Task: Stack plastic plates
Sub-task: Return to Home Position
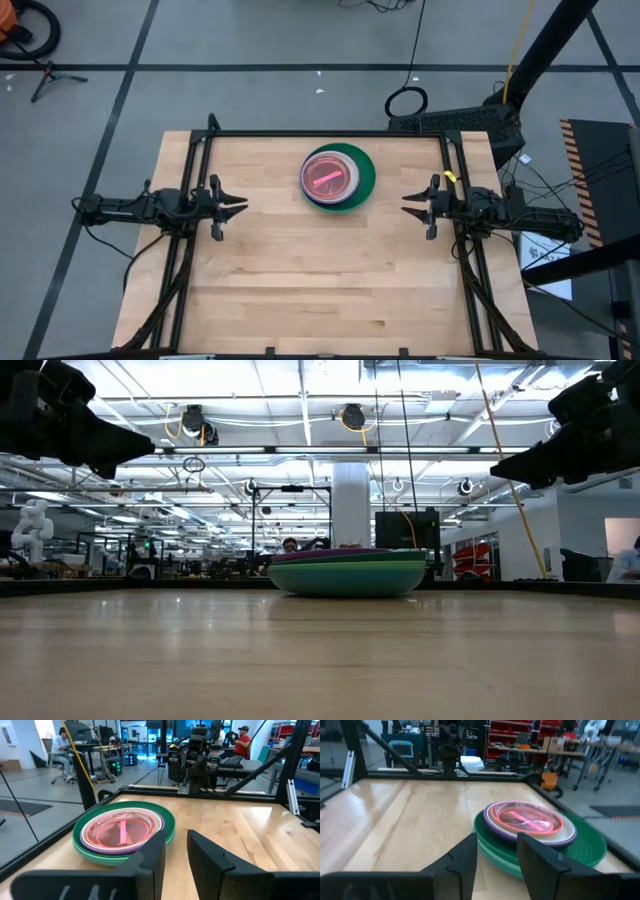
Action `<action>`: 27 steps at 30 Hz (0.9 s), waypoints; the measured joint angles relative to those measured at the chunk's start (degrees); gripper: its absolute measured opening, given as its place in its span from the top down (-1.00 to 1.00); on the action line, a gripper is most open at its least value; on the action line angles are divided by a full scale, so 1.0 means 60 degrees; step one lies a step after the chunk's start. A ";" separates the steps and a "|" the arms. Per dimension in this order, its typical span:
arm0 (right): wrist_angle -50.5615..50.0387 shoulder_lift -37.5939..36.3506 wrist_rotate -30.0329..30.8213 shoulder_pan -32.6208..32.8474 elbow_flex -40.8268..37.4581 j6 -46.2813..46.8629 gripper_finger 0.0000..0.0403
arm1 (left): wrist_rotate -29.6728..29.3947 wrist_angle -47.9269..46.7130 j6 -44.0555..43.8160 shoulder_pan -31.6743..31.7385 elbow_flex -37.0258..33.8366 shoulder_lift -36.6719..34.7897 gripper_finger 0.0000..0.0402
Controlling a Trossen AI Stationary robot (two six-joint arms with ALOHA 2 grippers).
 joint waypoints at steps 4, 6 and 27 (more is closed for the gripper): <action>0.0040 0.0010 0.0000 0.0000 0.0000 0.0598 0.35 | -0.0004 0.0000 0.0000 0.0000 0.0002 0.0000 0.56; 0.0080 0.0011 0.0000 0.0000 0.0000 0.0603 0.35 | -0.0005 0.0000 0.0000 0.0000 0.0004 0.0000 0.56; 0.0423 0.0015 0.0000 0.0000 -0.0022 0.0597 0.35 | -0.0018 -0.0007 0.0004 0.0000 0.0007 0.0000 0.56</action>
